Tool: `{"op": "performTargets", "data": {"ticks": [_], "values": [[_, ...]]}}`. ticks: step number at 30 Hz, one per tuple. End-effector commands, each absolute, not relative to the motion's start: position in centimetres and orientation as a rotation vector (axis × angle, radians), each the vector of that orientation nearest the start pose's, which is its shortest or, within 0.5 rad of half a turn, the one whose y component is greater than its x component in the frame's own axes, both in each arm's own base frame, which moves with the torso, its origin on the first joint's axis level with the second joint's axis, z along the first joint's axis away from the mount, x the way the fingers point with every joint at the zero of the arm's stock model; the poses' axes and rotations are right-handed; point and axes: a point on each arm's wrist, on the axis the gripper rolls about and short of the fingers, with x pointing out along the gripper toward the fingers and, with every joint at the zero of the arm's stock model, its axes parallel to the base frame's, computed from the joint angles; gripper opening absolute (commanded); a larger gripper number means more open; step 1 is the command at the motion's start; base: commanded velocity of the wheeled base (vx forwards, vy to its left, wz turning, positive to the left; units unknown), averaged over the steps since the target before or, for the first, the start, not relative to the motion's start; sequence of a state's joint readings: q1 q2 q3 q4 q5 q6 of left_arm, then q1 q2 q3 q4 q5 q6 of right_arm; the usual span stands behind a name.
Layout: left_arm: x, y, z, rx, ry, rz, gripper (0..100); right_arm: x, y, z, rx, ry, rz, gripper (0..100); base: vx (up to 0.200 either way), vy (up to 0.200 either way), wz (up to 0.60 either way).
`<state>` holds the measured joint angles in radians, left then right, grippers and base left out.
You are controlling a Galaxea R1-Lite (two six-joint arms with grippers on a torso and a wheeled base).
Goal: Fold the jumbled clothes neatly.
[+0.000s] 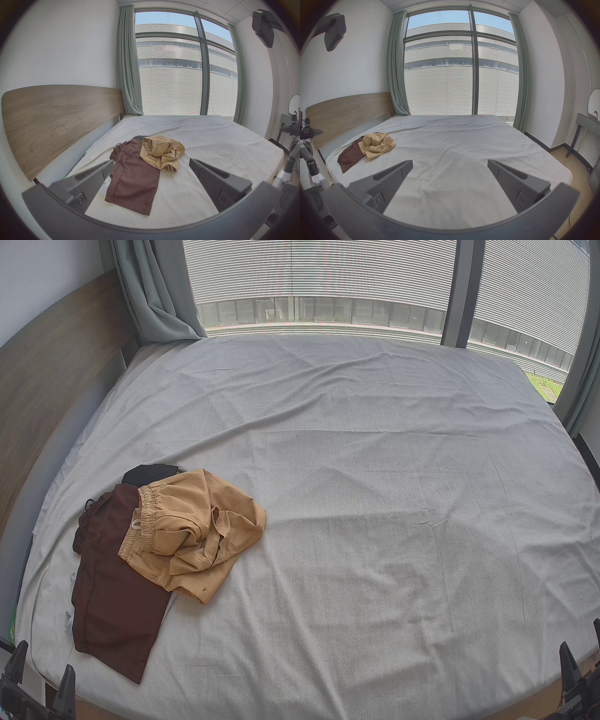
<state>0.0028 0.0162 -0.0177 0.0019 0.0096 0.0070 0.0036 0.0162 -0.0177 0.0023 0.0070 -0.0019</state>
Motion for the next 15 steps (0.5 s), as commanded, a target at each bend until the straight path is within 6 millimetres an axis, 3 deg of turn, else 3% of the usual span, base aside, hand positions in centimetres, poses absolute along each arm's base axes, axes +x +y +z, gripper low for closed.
{"op": "performTargets", "data": {"ticks": [1, 15], "values": [[-2.29, 0.02, 7.57, 0.006, 0.000, 0.014, 100, -2.29, 0.01, 7.57, -0.003, 0.000, 0.011, 100, 0.000, 0.000, 0.00], [-2.29, 0.01, 7.56, 0.002, 0.002, 0.009, 100, -2.29, 0.01, 7.57, -0.005, 0.000, 0.012, 100, 0.000, 0.000, 0.00]]}}
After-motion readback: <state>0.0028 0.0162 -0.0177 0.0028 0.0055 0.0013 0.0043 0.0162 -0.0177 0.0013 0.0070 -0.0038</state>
